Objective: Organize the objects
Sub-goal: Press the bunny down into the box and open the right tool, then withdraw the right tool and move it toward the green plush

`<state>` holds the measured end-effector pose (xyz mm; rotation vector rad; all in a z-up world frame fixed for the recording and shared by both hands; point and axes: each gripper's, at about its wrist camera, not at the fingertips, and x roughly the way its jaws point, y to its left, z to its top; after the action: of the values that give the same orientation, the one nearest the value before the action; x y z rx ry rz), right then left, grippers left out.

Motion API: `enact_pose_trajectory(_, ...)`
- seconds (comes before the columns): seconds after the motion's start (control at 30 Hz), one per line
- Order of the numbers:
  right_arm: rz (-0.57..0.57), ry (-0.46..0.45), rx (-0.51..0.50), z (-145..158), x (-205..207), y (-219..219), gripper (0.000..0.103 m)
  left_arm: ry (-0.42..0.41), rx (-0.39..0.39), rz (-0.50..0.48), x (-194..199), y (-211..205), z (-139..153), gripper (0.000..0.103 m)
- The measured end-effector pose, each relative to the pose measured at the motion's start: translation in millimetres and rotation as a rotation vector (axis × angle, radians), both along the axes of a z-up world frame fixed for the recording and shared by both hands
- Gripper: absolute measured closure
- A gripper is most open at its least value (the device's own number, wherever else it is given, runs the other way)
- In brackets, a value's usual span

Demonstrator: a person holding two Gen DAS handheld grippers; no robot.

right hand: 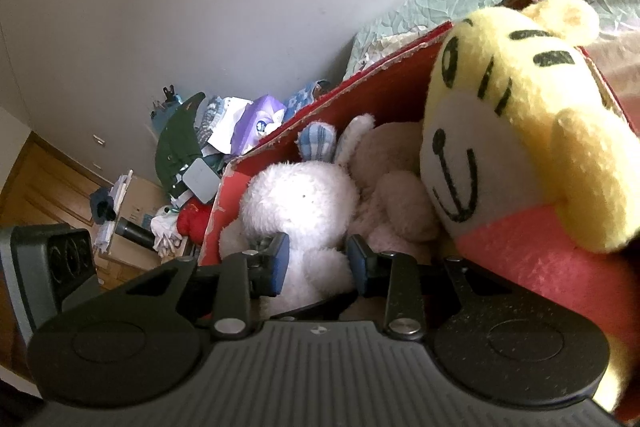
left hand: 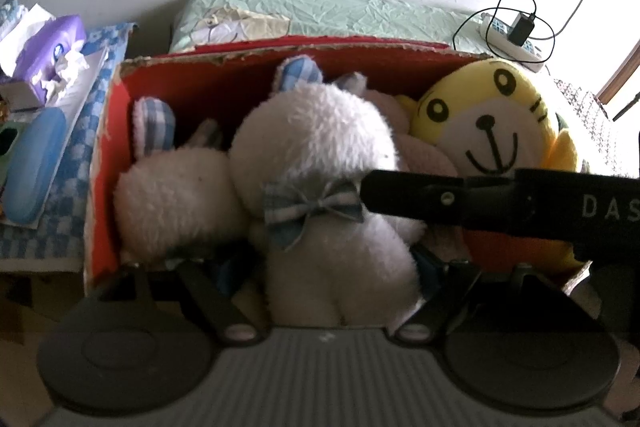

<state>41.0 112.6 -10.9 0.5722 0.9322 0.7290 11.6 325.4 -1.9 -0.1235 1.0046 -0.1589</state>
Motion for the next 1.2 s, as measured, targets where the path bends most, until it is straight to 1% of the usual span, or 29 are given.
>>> enact_pose_trajectory(0.13, -0.010, -0.005, -0.006, 2.3, -1.3, -3.1, 0.067, 0.000, 0.004, 0.012, -1.8, -0.7, 0.1, 0.018)
enact_pose_trajectory(0.27, -0.023, -0.018, -0.014, 4.4, -4.6, -9.0, 0.067, -0.002, 0.032, 0.021, -3.3, -5.7, 0.9, 0.018)
enact_pose_trajectory(0.4, -0.026, -0.041, -0.031, 6.7, -8.6, -11.4, 0.068, 0.009, 0.033, 0.040, -4.3, -5.7, -0.1, 0.017)
enact_pose_trajectory(0.57, -0.034, -0.067, -0.035, 9.9, -13.7, -17.4, 0.067, -0.007, 0.050, 0.056, -11.7, -9.9, 4.6, 0.017)
enact_pose_trajectory(0.8, -0.051, -0.077, 0.001, 11.6, -19.3, -28.9, 0.067, -0.042, 0.056, 0.091, -26.5, -10.5, 16.9, 0.012)
enact_pose_trajectory(0.93, -0.049, -0.088, 0.020, 12.2, -23.1, -32.2, 0.067, -0.051, 0.070, 0.106, -31.9, -11.3, 20.1, 0.012)
enact_pose_trajectory(1.07, -0.034, -0.106, 0.043, 15.0, -26.8, -38.4, 0.067, -0.034, 0.072, 0.127, -34.5, -16.6, 20.9, 0.017)
enact_pose_trajectory(1.2, -0.021, -0.110, 0.098, 20.7, -31.0, -55.6, 0.066, -0.080, 0.074, 0.131, -43.3, -26.3, 37.8, 0.017)
